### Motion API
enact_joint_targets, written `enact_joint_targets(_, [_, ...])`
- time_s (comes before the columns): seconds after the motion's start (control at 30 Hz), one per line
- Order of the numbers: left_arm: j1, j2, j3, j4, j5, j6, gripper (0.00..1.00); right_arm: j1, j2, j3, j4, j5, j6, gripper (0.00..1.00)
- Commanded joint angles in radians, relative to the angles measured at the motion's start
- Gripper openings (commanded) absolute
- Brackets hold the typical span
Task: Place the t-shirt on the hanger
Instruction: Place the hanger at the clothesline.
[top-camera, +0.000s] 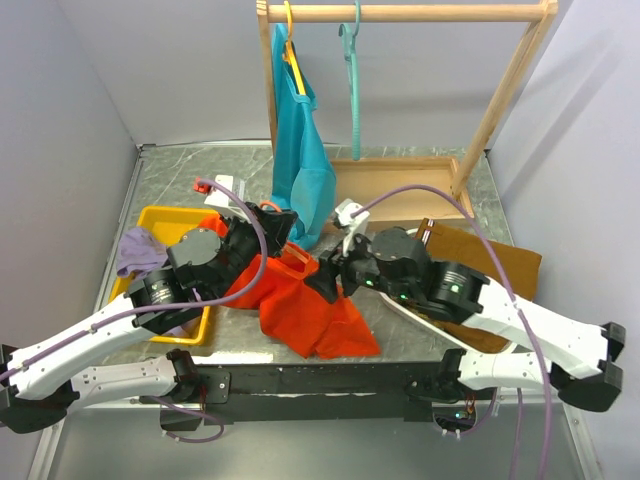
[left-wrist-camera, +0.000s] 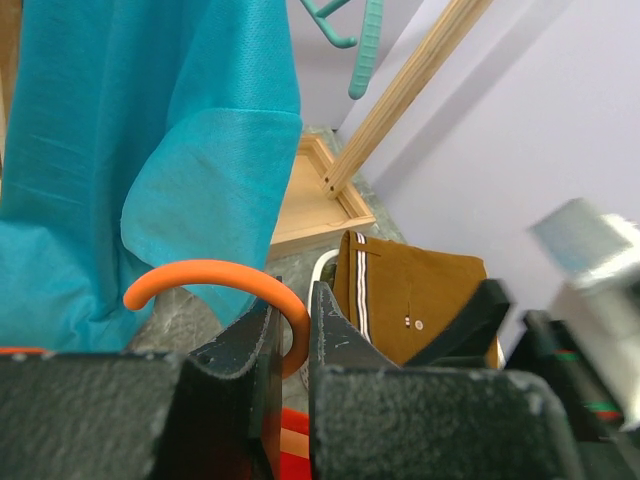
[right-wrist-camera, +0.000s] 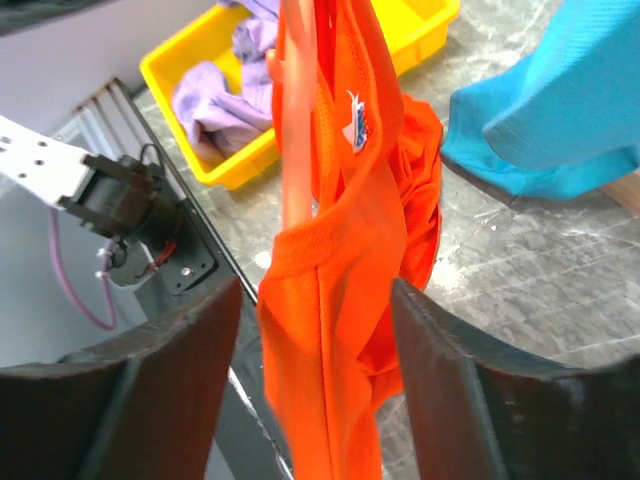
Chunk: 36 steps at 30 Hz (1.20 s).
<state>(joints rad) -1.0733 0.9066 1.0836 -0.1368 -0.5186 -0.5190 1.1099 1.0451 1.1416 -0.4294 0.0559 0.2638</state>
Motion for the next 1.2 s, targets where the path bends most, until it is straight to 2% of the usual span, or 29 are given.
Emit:
enact_joint_targets(0.0, [-0.005,-0.012,0.036,0.031,-0.006,-0.004,0.01,-0.002,-0.118,-0.023,-0.028,-0.002,-0.015,0.71])
enact_joint_targets(0.13, [-0.005,0.003,0.062,0.025,0.002,-0.001,0.01,-0.002,-0.143,-0.055,-0.025,-0.025,-0.005,0.7])
enact_joint_targets(0.43, [-0.005,0.04,0.093,0.017,0.002,-0.001,0.01,0.002,-0.074,-0.048,-0.063,-0.047,-0.015,0.62])
enact_joint_targets(0.7, [-0.005,0.043,0.067,0.048,0.017,-0.003,0.01,0.005,-0.073,-0.1,0.0,0.031,0.0,0.34])
enact_joint_targets(0.73, [-0.005,0.044,0.062,0.051,0.02,0.0,0.01,0.005,-0.066,-0.1,0.001,0.033,0.002,0.2])
enact_joint_targets(0.8, [-0.005,0.048,0.058,0.058,0.023,0.008,0.01,0.004,-0.059,-0.105,0.0,0.041,0.003,0.02])
enact_joint_targets(0.87, [-0.005,0.049,0.056,0.063,0.022,0.016,0.02,0.005,-0.066,-0.126,0.01,0.053,0.005,0.0])
enact_joint_targets(0.93, [-0.005,0.06,0.056,0.065,0.022,0.025,0.12,0.005,-0.085,-0.137,0.024,0.056,0.008,0.0])
enact_joint_targets(0.97, [-0.005,0.061,0.056,0.066,0.022,0.028,0.21,0.005,-0.088,-0.141,0.024,0.053,0.006,0.0])
enact_joint_targets(1.0, [-0.005,0.063,0.056,0.066,0.022,0.033,0.47,0.005,-0.094,-0.143,0.021,0.052,0.005,0.0])
enact_joint_targets(1.1, [-0.005,0.06,0.056,0.066,0.005,0.039,0.82,0.007,-0.118,-0.164,0.021,0.044,0.006,0.0])
enact_joint_targets(1.17, [-0.005,0.058,0.067,0.049,-0.001,0.045,0.89,0.005,-0.138,-0.19,0.018,0.041,0.009,0.0])
